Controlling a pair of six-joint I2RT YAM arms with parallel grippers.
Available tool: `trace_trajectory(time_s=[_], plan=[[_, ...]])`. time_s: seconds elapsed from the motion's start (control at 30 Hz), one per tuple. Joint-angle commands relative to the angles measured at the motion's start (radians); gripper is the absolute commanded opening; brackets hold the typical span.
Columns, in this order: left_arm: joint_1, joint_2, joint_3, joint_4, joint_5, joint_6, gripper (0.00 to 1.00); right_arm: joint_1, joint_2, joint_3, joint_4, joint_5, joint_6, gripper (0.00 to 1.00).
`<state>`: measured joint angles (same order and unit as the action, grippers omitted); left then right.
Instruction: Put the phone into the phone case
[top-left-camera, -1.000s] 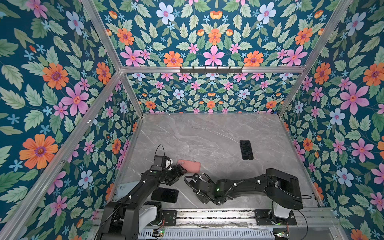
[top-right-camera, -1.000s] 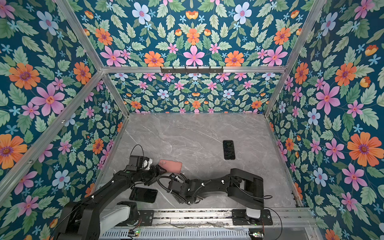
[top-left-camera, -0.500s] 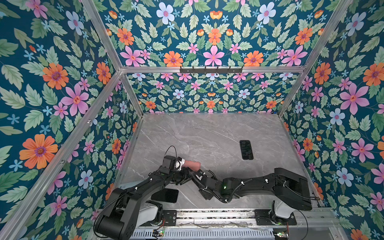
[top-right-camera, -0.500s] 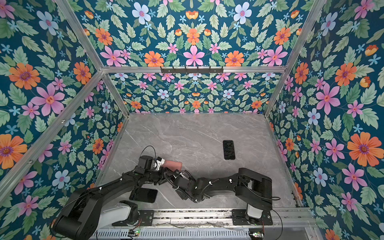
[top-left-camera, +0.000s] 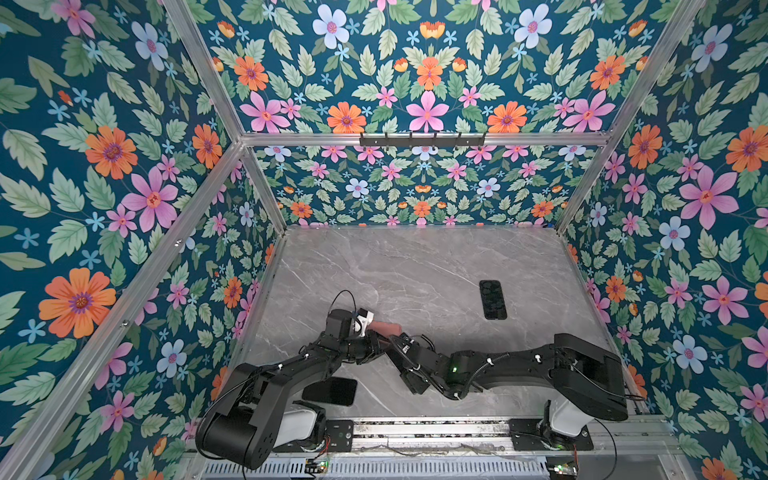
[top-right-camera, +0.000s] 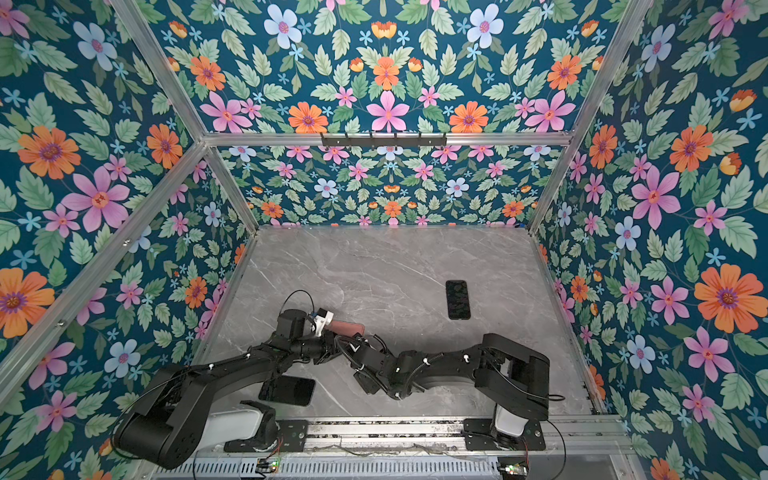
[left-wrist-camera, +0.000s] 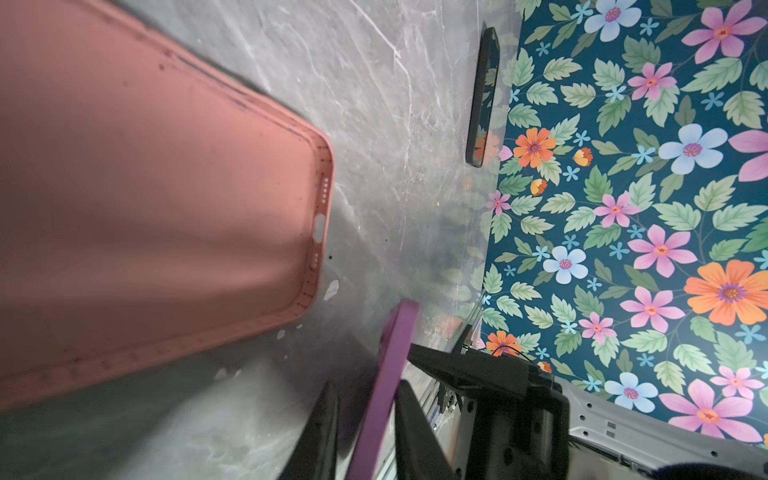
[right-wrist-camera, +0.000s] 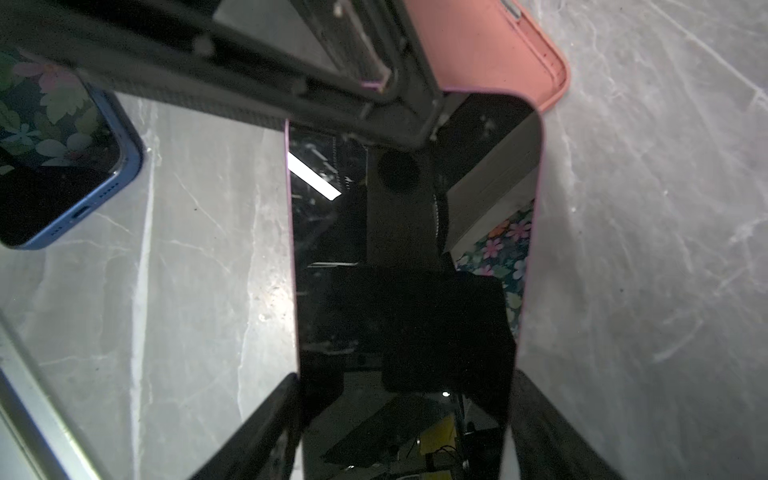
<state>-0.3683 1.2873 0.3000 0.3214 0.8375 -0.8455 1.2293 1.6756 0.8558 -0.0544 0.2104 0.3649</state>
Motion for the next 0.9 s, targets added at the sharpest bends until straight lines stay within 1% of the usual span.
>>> trace_trajectory(time_s=[0.0,0.33,0.37,0.43,0.53,0.6,0.73,0.8,0.87], plan=[[-0.001,0.003,0.001,0.059,0.029,-0.014,0.21,0.001,0.004,0.012,0.050,-0.011,-0.026,0.67],[-0.002,0.006,0.009,0.029,0.019,0.015,0.12,0.001,0.017,0.044,0.004,-0.017,-0.039,0.69],[-0.001,0.004,0.011,0.027,0.019,0.017,0.11,0.001,0.015,0.049,-0.004,-0.017,-0.042,0.71],[-0.001,0.001,0.015,0.027,0.018,0.021,0.09,0.001,0.008,0.056,-0.024,-0.016,-0.045,0.78],[-0.001,-0.005,0.017,0.025,0.016,0.028,0.08,0.002,-0.002,0.062,-0.045,-0.018,-0.044,0.87],[-0.001,-0.001,0.023,0.012,0.014,0.041,0.08,0.001,0.002,0.082,-0.076,-0.032,-0.044,0.89],[-0.001,0.019,0.044,-0.003,0.015,0.054,0.06,0.002,0.014,0.146,-0.212,-0.016,-0.050,0.93],[-0.001,0.023,0.047,0.009,0.012,0.046,0.06,0.001,-0.008,0.149,-0.246,-0.016,-0.044,0.94],[-0.001,0.022,0.052,0.025,0.014,0.032,0.05,0.002,-0.084,0.140,-0.267,-0.016,-0.020,0.94]])
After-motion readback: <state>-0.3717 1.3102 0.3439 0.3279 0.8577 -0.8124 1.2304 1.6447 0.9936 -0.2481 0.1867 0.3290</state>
